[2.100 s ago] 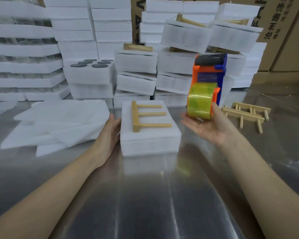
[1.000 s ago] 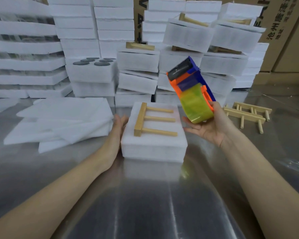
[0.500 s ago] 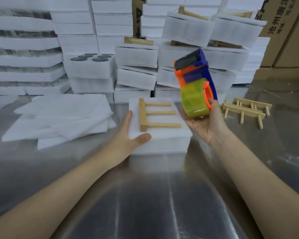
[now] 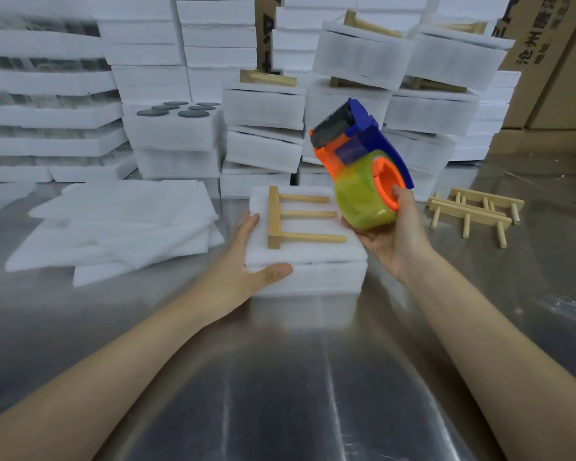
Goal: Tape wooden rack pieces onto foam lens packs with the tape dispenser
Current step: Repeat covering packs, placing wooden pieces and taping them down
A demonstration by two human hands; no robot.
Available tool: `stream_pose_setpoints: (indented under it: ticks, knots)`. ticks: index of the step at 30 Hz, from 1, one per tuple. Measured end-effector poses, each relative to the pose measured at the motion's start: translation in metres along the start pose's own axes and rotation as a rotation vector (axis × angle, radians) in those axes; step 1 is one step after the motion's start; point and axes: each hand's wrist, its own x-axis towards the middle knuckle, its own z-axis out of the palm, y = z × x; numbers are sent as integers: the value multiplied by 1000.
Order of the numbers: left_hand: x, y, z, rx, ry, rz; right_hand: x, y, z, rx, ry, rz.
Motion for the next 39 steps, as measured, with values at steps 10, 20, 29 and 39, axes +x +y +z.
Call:
stream_pose_setpoints:
  ticks: [10,20,29,39]
  knots:
    - [-3,3,0,21,14,-2,-3,-3,5,-40,73,3]
    - [-4,2,3,58,43,6,-5,-1,8,-62,104,-7]
    - [-1,4,-5,-66,211,227,-4,-18,2,-141,102,-191]
    - [-4,39,-7,-353,449,110,-20,-24,21,-281,-281,-493]
